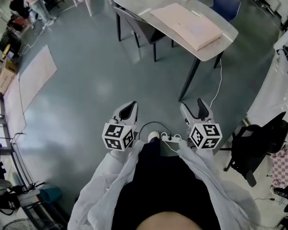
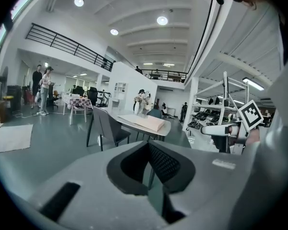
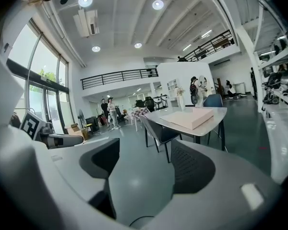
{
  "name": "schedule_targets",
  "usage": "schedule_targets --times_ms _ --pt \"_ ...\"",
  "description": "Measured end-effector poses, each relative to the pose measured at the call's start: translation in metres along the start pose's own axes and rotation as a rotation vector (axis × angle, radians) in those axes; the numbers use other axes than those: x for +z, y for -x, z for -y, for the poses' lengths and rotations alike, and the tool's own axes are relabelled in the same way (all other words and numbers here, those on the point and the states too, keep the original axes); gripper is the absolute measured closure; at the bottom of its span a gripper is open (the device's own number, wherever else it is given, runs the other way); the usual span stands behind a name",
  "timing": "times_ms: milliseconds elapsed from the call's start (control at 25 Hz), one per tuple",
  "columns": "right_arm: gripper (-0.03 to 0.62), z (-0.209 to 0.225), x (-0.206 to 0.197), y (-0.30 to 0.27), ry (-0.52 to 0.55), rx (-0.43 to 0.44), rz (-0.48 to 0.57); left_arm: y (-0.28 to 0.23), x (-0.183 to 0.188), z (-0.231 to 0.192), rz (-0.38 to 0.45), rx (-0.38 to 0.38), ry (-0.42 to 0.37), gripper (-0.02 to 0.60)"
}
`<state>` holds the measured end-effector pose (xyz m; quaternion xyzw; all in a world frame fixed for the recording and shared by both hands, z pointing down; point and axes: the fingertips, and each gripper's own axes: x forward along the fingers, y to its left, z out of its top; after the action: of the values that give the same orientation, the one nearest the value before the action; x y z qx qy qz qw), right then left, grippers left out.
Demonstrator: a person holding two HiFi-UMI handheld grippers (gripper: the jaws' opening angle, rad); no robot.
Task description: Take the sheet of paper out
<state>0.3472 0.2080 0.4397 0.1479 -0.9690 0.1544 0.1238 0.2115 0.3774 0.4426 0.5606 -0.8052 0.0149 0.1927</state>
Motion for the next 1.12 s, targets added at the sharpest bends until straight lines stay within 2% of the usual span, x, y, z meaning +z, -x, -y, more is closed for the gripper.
schedule_targets --times_ms 360,680,1120 --pt "0.266 0.005 0.018 -0.079 -0.019 -0.020 0.012 -0.050 0.022 -0.064 -0.003 -0.014 0.000 0.581" --pt "0.266 -0.006 0.031 -0.107 -0.021 0.001 -0.021 -0.056 0.033 -0.088 -0.013 -0.002 0.019 0.581" --pt "0.266 0.015 0.029 -0.144 -0.026 -0.009 -0.066 -0.089 0.029 -0.108 -0.040 -0.001 0.049 0.581"
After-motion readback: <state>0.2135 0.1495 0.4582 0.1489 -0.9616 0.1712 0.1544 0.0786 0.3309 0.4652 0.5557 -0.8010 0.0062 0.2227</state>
